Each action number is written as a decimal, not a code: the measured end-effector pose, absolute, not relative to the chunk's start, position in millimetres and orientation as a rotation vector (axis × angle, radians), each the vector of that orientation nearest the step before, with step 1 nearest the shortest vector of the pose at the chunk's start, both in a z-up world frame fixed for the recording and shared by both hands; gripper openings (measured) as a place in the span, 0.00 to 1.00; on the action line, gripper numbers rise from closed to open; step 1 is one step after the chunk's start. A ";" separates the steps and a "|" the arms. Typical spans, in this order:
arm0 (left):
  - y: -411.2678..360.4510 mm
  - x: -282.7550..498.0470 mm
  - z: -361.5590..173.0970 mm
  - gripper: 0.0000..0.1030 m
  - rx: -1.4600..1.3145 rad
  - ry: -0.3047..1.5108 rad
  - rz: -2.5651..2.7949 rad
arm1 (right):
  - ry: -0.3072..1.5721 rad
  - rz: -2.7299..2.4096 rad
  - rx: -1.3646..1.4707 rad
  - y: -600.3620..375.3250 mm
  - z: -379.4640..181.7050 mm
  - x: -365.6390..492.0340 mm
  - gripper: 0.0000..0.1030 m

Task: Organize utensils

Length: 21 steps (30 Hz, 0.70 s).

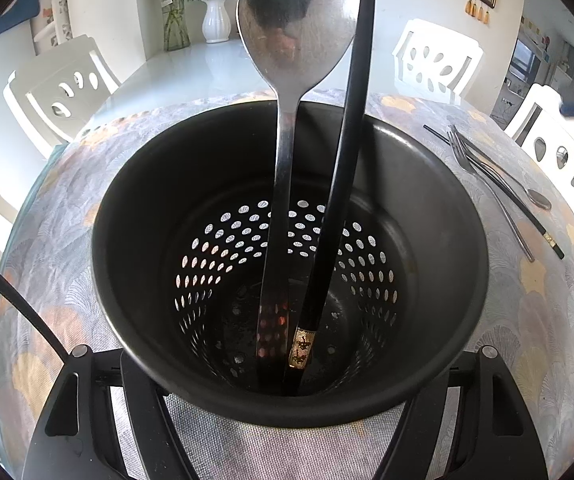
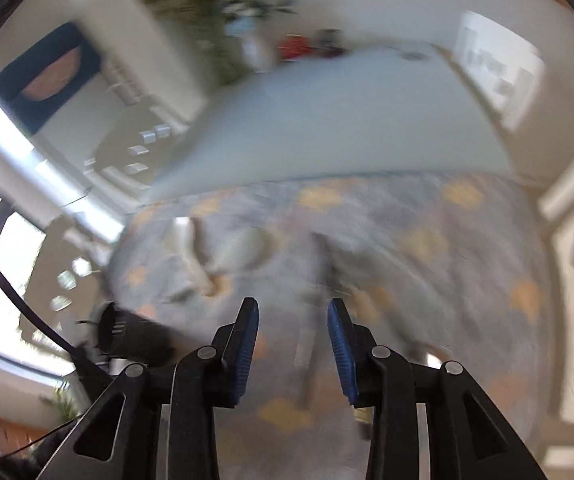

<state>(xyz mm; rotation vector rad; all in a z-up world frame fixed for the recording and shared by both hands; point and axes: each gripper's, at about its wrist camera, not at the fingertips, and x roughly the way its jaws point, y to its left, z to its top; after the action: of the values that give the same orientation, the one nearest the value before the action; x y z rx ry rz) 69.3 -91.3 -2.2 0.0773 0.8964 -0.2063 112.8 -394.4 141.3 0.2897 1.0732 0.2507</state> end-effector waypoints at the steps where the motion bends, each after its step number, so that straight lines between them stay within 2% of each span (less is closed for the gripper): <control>1: -91.3 69.4 -1.9 0.70 0.077 0.896 -0.207 | 1.084 0.215 0.299 -406.6 136.7 110.0 0.36; 3: -91.5 69.4 -1.9 0.70 0.077 0.897 -0.208 | 1.103 0.178 0.319 -424.4 128.2 105.9 0.48; 4: -91.6 69.5 -1.8 0.71 0.078 0.897 -0.208 | 1.119 0.154 0.315 -432.4 122.5 105.3 0.49; 10: -92.5 70.0 -1.8 0.71 0.084 0.898 -0.206 | 1.248 0.075 0.317 -445.5 79.9 108.5 0.49; 17: -92.7 69.9 -1.8 0.72 0.084 0.898 -0.207 | 1.352 0.023 0.125 -432.5 37.7 109.7 0.49; 21: -93.0 70.0 -1.8 0.72 0.085 0.898 -0.206 | 1.366 0.016 0.222 -447.2 24.9 110.8 0.49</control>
<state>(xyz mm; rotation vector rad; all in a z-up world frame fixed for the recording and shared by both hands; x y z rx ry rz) 70.0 -93.0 -1.8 0.0852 0.8983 -0.2061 110.8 -447.2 24.9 0.2220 1.3660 0.0163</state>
